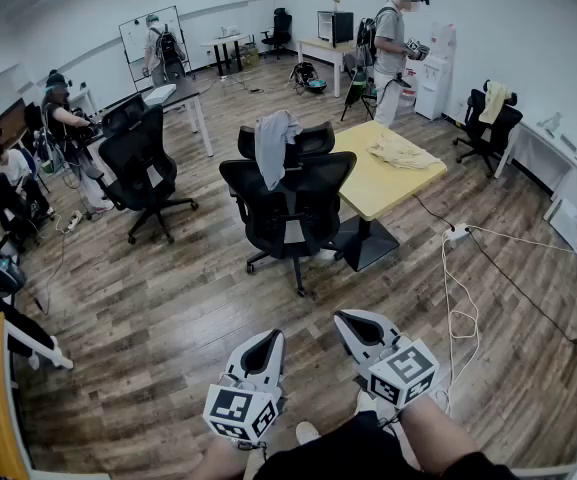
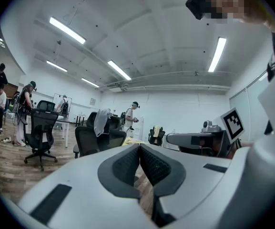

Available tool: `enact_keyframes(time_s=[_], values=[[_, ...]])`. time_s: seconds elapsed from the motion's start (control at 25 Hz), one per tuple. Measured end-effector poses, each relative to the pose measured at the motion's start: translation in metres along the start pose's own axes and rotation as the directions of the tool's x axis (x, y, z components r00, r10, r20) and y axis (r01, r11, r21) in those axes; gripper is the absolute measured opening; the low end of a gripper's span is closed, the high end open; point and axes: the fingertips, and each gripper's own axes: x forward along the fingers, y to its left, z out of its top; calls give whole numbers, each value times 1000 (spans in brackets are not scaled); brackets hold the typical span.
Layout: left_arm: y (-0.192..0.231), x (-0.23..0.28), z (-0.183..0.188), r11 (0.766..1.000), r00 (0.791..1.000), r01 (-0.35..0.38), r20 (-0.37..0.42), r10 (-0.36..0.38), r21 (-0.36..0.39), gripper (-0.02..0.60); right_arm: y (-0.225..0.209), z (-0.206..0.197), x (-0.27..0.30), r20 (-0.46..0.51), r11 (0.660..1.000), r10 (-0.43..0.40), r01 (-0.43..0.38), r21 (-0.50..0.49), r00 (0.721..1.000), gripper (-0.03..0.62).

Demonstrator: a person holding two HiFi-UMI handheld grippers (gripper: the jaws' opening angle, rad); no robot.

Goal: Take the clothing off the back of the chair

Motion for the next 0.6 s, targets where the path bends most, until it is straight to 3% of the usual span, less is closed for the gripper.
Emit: enact_keyframes(time_s=[0.6], values=[[-3, -5, 0, 1000, 1000, 6, 9, -6, 1, 18, -1, 3, -4, 15, 1000, -9, 9, 1, 1000, 12]])
